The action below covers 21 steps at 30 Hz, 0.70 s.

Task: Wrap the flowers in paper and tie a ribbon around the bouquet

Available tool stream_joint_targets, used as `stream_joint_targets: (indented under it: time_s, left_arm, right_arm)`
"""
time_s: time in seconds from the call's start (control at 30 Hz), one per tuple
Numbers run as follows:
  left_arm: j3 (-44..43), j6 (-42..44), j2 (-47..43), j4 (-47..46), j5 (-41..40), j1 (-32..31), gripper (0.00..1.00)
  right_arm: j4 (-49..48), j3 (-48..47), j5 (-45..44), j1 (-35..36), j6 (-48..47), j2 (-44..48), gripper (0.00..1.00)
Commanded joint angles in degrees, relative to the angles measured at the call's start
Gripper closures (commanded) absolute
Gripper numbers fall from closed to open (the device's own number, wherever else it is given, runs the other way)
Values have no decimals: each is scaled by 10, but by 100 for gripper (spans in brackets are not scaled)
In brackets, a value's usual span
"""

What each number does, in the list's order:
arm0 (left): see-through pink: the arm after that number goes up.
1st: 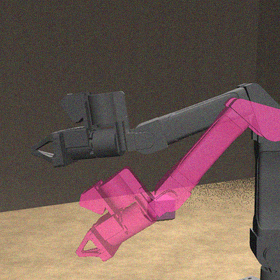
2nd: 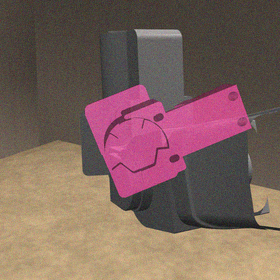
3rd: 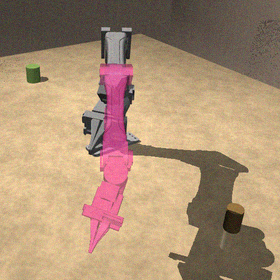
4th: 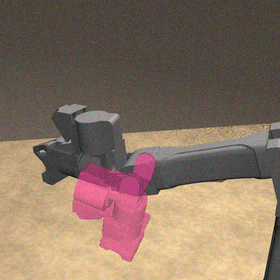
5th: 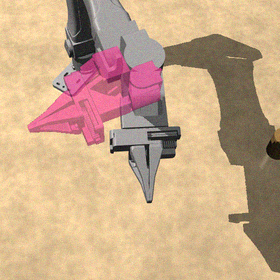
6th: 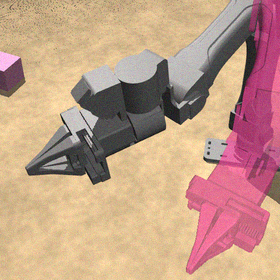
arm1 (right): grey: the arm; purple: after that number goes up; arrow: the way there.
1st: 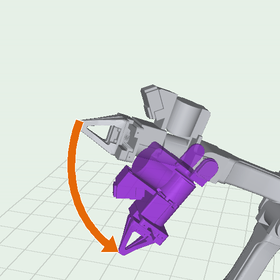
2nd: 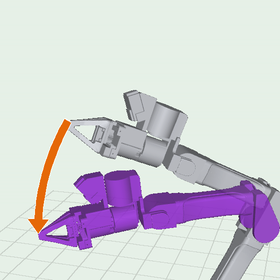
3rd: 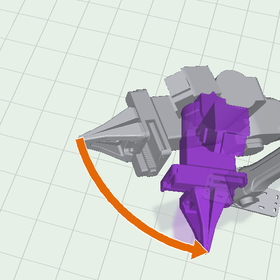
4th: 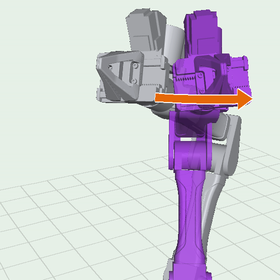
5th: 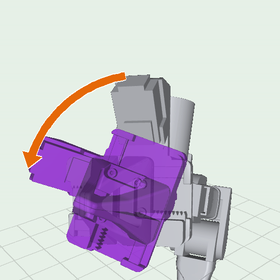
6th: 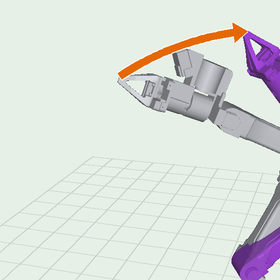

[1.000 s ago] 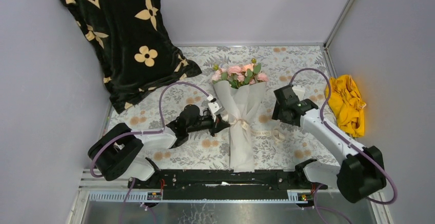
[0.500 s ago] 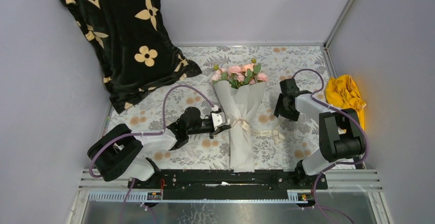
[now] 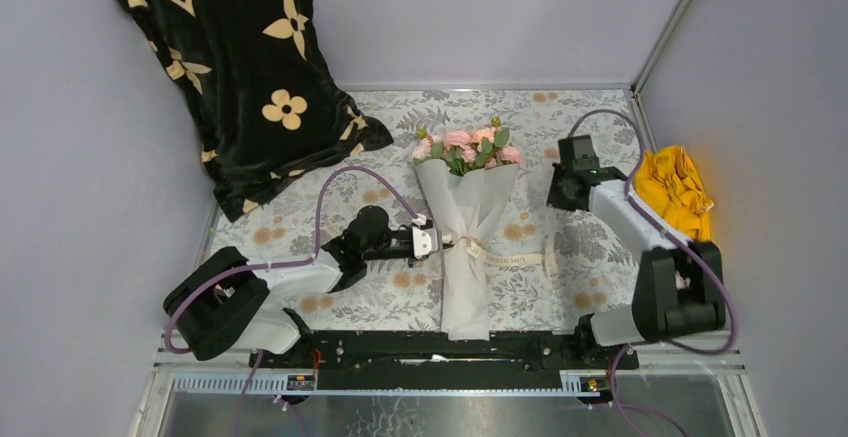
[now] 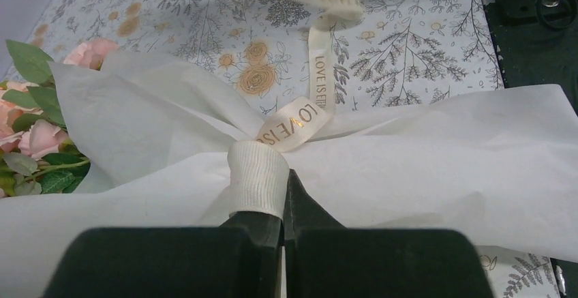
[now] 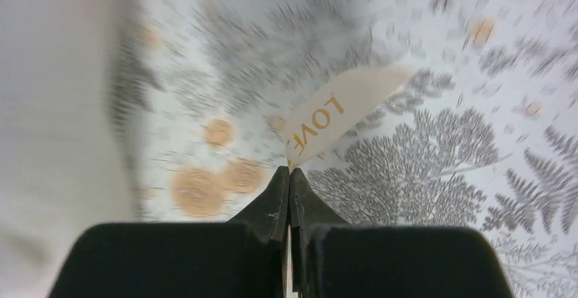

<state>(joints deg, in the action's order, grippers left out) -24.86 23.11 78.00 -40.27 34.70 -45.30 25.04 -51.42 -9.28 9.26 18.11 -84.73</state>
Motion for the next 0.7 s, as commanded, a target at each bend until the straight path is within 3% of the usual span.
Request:
stream_joint_targets:
  time_s: [0.0,0.2,0.4,0.6,0.67]
  left_arm:
    - [-10,37,-7,-7,15,-3,100]
    - [-12,37,-4,2,15,-4,100]
    - [-3,38,-16,11,5,-12,100]
    - [8,39,-32,18,-9,-11,100]
    - [11,35,-35,17,-11,-12,100]
  right_arm:
    - [-10,-78,43,28,-13,114,100]
    - [-108,-159,60,216,11,127,100]
    - [-126,-334,56,389,6,-47,100]
    - [-87,-454,87,429,33,-190,100]
    - [-49,-482,84,431,36,-222,92]
